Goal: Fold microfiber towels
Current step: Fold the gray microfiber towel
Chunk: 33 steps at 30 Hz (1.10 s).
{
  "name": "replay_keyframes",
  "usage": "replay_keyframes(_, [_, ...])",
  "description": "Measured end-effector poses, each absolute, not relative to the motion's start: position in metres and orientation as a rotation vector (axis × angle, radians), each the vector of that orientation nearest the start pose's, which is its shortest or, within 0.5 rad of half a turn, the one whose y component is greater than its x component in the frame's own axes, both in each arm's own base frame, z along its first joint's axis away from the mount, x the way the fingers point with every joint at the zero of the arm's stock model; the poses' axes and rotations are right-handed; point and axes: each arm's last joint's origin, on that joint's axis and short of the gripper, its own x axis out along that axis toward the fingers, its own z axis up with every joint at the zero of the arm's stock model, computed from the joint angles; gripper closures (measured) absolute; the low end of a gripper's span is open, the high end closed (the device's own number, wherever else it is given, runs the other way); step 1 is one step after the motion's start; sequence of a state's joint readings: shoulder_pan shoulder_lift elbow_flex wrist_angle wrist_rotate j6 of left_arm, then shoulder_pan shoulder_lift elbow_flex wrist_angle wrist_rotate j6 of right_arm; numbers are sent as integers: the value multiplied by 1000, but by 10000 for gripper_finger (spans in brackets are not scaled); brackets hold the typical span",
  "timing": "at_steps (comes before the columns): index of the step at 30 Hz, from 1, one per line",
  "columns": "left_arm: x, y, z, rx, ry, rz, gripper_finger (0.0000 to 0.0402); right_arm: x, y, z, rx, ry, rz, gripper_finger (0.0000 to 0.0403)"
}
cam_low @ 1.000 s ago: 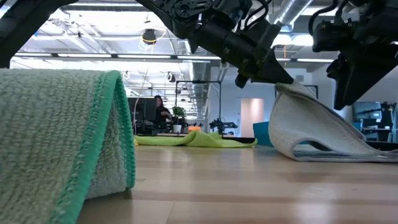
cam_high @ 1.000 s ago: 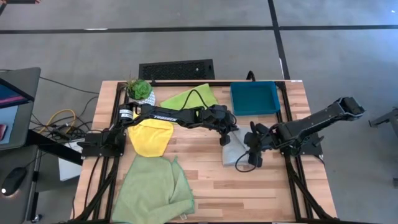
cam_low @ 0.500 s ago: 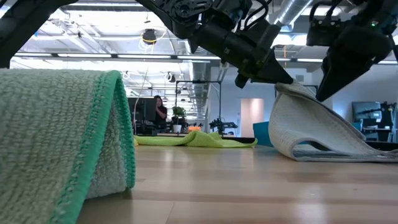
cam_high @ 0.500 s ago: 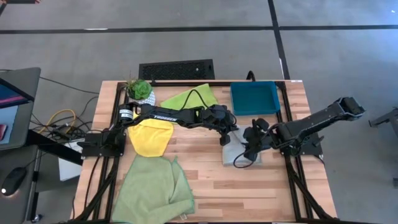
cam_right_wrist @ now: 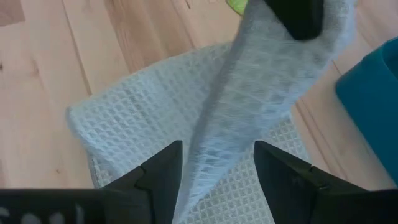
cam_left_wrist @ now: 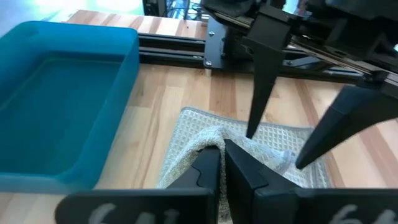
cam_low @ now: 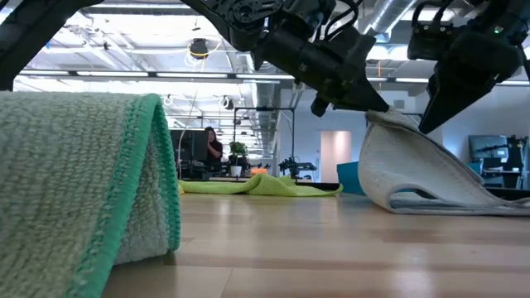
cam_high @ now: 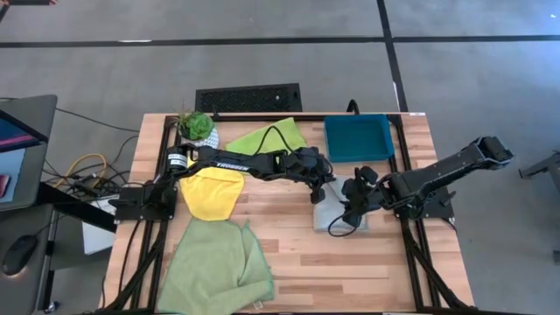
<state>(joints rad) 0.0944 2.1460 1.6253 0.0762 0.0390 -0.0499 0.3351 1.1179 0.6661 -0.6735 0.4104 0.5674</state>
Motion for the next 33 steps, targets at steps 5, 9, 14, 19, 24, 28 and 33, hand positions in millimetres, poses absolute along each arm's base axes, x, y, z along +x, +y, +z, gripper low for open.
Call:
replay_keyframes(5, [492, 46, 215, -104, 427, 72, 401, 185, 52, 203, 102, 978, -360, 183])
replay_keyframes(9, [492, 46, 217, -140, 405, 79, 401, 185, 52, 203, 96, 979, -365, 189])
replay_keyframes(14, [493, 46, 218, -176, 389, 83, 401, 184, 51, 203, 80, 968, -389, 200])
replay_keyframes(19, [493, 45, 218, -205, 389, 85, 401, 184, 50, 203, 72, 974, -398, 214])
replay_keyframes(24, [493, 45, 218, -217, 389, 86, 401, 181, 48, 201, 56, 994, -425, 228])
replay_keyframes(28, [493, 45, 218, -217, 389, 86, 401, 181, 48, 202, 52, 985, -443, 240])
replay_keyframes(33, [493, 45, 218, -217, 389, 85, 401, 182, 46, 202, 71, 977, -467, 267])
